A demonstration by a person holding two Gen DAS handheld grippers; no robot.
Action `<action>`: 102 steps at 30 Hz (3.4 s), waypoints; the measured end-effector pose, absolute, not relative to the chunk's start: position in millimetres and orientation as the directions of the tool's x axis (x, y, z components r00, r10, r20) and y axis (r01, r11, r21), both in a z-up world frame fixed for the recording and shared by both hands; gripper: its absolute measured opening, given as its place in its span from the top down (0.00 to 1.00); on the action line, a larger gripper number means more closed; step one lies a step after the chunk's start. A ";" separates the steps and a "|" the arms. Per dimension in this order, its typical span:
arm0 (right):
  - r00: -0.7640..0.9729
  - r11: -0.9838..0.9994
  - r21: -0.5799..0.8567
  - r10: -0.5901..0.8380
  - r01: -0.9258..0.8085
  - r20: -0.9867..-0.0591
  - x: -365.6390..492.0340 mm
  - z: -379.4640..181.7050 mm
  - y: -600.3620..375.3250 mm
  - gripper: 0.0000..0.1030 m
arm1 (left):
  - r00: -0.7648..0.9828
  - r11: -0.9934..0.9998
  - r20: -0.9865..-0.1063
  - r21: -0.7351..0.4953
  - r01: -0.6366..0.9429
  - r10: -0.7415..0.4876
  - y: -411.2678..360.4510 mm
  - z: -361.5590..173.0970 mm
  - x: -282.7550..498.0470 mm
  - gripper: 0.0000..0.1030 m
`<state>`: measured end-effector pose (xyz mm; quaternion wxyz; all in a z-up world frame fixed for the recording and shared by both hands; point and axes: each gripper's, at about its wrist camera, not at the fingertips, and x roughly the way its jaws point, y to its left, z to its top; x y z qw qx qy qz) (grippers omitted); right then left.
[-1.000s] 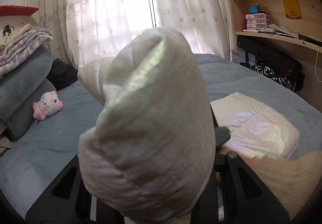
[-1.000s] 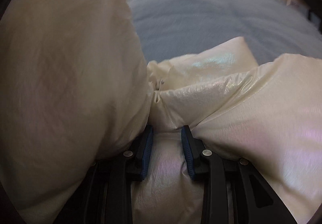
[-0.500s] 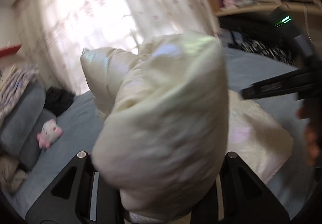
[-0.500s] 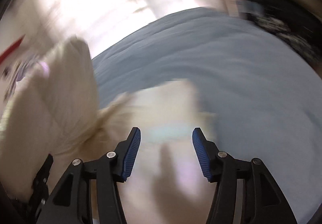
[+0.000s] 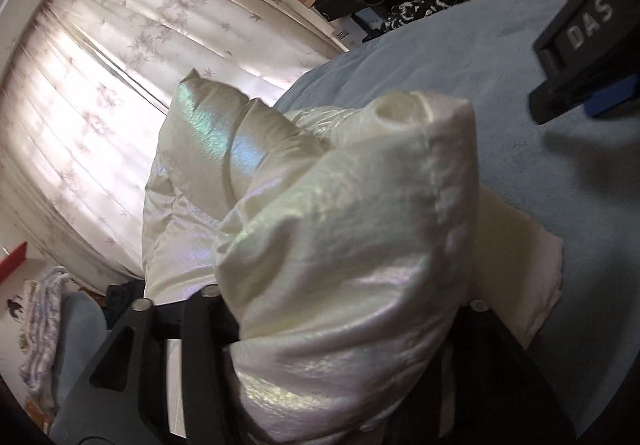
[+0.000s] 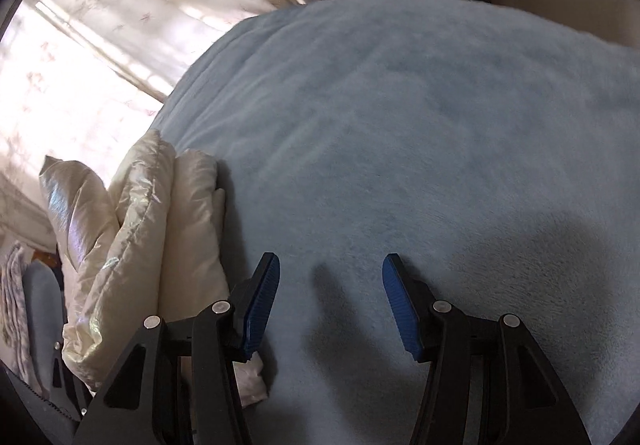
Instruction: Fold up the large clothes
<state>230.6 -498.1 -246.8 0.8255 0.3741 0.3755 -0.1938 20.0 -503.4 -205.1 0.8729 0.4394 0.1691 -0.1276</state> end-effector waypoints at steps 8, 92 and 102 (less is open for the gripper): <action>0.679 0.653 0.511 -0.007 0.559 -0.734 234.3 -227.1 -494.9 0.45 | 0.711 0.591 -0.631 0.459 0.664 -0.310 -460.7 -153.1 23.7 0.11; 0.757 0.879 0.439 0.158 0.184 -0.634 431.2 -249.8 -413.4 0.62 | 0.631 0.952 -0.730 -0.086 0.295 -0.262 -312.2 -193.2 327.3 0.00; 0.765 0.849 0.498 0.202 0.174 -0.611 436.0 -269.7 -420.1 0.61 | 0.636 0.948 -0.716 -0.121 0.295 -0.290 -301.2 -210.2 328.8 0.00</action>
